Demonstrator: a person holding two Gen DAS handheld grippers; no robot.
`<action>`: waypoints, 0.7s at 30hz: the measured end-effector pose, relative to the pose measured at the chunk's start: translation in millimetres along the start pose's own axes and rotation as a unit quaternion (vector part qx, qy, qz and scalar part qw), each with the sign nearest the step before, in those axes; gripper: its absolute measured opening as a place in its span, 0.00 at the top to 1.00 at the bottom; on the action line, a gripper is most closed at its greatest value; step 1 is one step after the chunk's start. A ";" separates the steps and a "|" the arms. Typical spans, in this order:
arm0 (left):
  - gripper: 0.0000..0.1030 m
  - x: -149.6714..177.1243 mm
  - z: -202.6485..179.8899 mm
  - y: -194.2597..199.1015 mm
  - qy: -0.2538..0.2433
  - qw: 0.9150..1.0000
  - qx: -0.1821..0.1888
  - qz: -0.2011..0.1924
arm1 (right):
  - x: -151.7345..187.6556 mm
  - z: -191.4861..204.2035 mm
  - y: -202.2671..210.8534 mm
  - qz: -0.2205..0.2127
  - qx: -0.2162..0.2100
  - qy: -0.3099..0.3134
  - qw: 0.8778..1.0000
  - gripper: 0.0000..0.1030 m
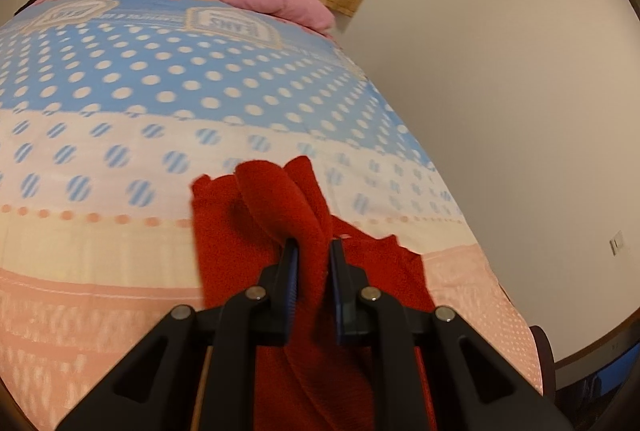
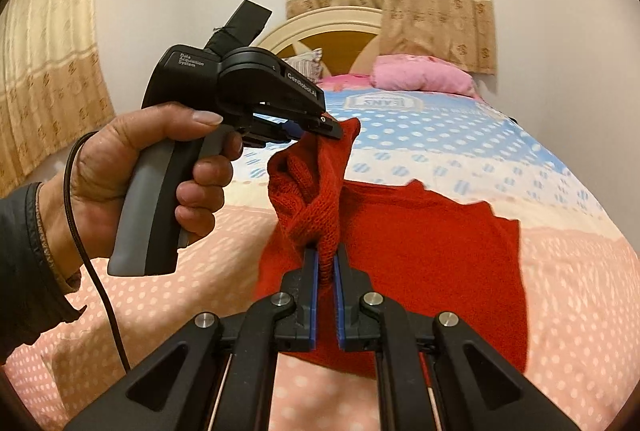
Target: Fold small clothes
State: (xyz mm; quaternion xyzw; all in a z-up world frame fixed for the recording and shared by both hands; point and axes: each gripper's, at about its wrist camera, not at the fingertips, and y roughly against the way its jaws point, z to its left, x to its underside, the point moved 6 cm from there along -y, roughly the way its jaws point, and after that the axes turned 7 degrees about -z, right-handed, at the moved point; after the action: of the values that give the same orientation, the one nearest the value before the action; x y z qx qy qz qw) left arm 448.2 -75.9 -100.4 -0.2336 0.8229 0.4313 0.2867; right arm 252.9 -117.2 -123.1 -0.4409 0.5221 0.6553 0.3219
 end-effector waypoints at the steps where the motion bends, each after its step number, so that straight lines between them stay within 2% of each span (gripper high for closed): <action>1: 0.85 0.8 -5.1 -2.4 -0.004 1.000 0.001 0.001 | 0.6 -3.8 2.1 -0.001 0.003 -0.003 1.000 0.95; 10: 0.85 13.8 -54.4 -32.0 -0.036 0.999 0.015 0.018 | 8.8 -57.1 19.6 -0.005 0.023 -0.050 0.998 0.95; 21: 0.85 39.4 -100.5 -66.2 -0.071 0.996 0.029 0.045 | 37.0 -108.5 30.7 0.019 0.039 -0.117 0.992 0.95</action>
State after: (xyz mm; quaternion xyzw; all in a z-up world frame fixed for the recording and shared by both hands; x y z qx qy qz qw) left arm 434.3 -200.4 -118.5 -0.1567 0.8226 0.4351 0.3309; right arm 237.2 -231.2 -151.8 -0.3385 0.5143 0.6875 0.3851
